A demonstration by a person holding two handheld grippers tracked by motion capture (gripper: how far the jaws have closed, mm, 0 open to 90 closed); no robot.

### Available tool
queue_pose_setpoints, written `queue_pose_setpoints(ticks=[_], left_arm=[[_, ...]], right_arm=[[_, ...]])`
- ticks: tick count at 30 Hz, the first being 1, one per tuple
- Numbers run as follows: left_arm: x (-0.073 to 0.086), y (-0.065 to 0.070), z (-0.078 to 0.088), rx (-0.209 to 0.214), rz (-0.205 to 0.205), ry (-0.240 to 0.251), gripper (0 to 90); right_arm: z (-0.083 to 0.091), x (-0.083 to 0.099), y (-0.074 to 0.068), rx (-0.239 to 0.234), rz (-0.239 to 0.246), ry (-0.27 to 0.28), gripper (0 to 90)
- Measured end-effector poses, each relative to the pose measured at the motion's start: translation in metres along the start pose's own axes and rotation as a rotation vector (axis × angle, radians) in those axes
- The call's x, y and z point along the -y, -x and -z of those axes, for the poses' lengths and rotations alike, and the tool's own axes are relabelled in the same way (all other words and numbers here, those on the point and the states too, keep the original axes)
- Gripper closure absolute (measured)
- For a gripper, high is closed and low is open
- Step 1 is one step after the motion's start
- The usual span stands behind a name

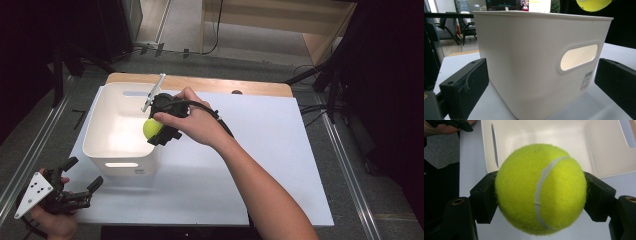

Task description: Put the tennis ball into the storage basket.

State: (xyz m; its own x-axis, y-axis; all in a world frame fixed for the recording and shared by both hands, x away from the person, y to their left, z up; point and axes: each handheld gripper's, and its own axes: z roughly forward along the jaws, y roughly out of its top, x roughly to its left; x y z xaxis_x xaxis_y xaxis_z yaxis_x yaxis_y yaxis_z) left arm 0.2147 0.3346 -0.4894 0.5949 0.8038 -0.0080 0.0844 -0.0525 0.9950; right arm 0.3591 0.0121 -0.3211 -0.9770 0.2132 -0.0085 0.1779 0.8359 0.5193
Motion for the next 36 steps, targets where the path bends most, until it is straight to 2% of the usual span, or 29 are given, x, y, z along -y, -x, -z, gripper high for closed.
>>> queue_pose_setpoints(ticks=[26,36], left_arm=[[0.0,0.0,0.0,0.001,0.009,0.003,0.0],[0.0,0.0,0.0,0.001,0.007,0.002,0.0]], right_arm=[[-0.013,-0.031,-0.001,-0.01,0.045,-0.001,23.1],[-0.023,-0.034,0.001,-0.015,0.034,-0.016,23.1]])
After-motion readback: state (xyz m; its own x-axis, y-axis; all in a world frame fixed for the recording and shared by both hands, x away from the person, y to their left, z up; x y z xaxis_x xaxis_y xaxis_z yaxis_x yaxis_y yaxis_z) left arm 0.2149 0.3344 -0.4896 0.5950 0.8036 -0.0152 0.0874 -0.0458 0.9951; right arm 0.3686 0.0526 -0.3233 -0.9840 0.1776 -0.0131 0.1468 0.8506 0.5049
